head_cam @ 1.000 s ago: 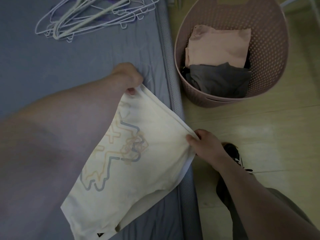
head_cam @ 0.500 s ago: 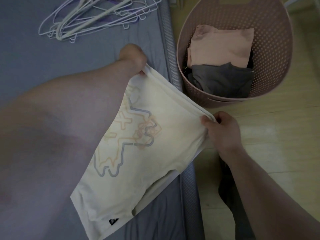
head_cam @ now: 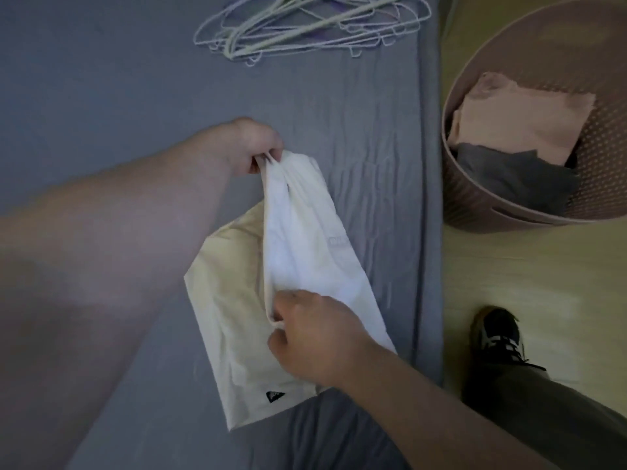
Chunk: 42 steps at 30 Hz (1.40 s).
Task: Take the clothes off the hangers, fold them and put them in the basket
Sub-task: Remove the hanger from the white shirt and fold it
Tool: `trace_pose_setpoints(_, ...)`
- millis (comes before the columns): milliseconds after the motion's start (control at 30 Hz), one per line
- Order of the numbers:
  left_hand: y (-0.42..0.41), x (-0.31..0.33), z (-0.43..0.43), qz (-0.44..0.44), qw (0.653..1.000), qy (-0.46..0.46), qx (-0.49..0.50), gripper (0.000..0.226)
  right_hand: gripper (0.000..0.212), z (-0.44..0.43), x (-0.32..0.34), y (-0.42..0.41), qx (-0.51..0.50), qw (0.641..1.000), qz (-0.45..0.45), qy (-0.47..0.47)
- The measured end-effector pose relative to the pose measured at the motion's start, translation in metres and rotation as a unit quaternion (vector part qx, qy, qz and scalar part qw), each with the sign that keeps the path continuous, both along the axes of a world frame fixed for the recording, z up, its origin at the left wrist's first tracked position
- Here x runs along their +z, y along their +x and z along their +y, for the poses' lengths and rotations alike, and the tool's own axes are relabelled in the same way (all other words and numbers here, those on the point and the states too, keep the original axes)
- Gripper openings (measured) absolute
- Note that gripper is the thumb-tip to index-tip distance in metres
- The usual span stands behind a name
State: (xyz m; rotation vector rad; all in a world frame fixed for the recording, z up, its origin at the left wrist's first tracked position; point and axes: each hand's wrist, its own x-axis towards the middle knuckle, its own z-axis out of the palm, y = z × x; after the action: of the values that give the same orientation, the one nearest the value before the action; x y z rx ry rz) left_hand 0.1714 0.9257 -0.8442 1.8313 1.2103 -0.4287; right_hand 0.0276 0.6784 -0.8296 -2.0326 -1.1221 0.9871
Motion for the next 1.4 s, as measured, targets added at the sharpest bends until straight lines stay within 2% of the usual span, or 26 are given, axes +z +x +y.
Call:
trace_pose_setpoints(33,-0.020,-0.001,0.014,0.013,1.000,-0.010,0.020,0.026,0.011,0.013,-0.002,-0.015,0.024,1.000,0.002,-0.015)
trace_pose_setpoints(100,-0.069,-0.006,0.047,0.038,0.997,-0.003,0.065,0.025,0.025,0.042,-0.007,-0.044,0.071,0.996,0.019,-0.054)
trace_pose_setpoints(167,-0.118,-0.015,0.078,0.053,0.993,0.001,0.107,0.014,0.033,0.066,-0.010,-0.072,0.130,0.987,0.024,-0.085)
trace_pose_setpoints(233,-0.156,-0.028,0.097,0.067,0.990,0.016,0.122,0.029,0.030,0.080,-0.013,-0.093,0.167,0.980,0.022,-0.103)
trace_pose_setpoints(267,-0.175,-0.035,0.106,0.069,0.988,0.033,0.132,0.023,0.027,0.087,-0.016,-0.104,0.178,0.978,0.019,-0.106)
trace_pose_setpoints(433,-0.228,-0.080,0.108,-0.022,0.969,0.141,0.201,0.008,0.022,0.102,-0.038,-0.133,0.207,0.972,0.002,-0.116)
trace_pose_setpoints(500,-0.237,-0.088,0.099,-0.039,0.960,0.160,0.224,0.020,0.022,0.104,-0.051,-0.138,0.219,0.968,0.002,-0.123)
trace_pose_setpoints(567,-0.242,-0.089,0.088,-0.042,0.963,0.133,0.229,0.017,0.024,0.100,-0.062,-0.139,0.241,0.961,0.007,-0.134)
trace_pose_setpoints(633,-0.244,-0.087,0.081,-0.050,0.967,0.097,0.231,0.030,0.021,0.093,-0.070,-0.136,0.264,0.957,0.007,-0.121)
trace_pose_setpoints(700,-0.243,-0.084,0.079,-0.058,0.976,0.057,0.201,0.048,0.027,0.088,-0.075,-0.123,0.191,0.977,0.005,-0.093)
trace_pose_setpoints(767,-0.242,-0.081,0.084,-0.067,0.988,0.023,0.136,0.054,0.028,0.087,-0.078,-0.099,0.022,0.997,-0.051,-0.044)
trace_pose_setpoints(833,-0.239,-0.073,0.093,-0.034,0.998,0.020,0.056,0.046,0.023,0.093,-0.083,-0.069,-0.168,0.972,-0.163,0.017)
trace_pose_setpoints(867,-0.237,-0.070,0.099,-0.010,1.000,0.016,0.013,0.038,0.023,0.100,-0.088,-0.051,-0.256,0.949,-0.182,0.022)
trace_pose_setpoints(933,-0.232,-0.063,0.109,0.015,0.998,-0.005,-0.054,0.026,0.036,0.122,-0.095,-0.011,-0.361,0.919,-0.155,-0.034)
trace_pose_setpoints(1033,-0.228,-0.060,0.119,-0.001,0.999,-0.051,-0.016,0.023,0.052,0.164,-0.107,0.046,-0.383,0.916,-0.026,-0.118)
trace_pose_setpoints(1100,-0.233,-0.063,0.120,-0.025,0.994,-0.097,0.051,0.028,0.054,0.187,-0.117,0.063,-0.337,0.928,0.028,-0.156)
trace_pose_setpoints(1200,-0.248,-0.074,0.119,-0.058,0.985,-0.112,0.119,0.028,0.041,0.206,-0.123,0.073,-0.310,0.935,0.014,-0.173)
trace_pose_setpoints(1300,-0.265,-0.082,0.118,-0.092,0.975,-0.101,0.173,0.029,0.036,0.208,-0.127,0.086,-0.350,0.923,0.024,-0.160)
trace_pose_setpoints(1400,-0.275,-0.097,0.113,-0.134,0.939,-0.145,0.281,0.028,0.030,0.203,-0.134,0.085,-0.377,0.918,0.045,-0.110)
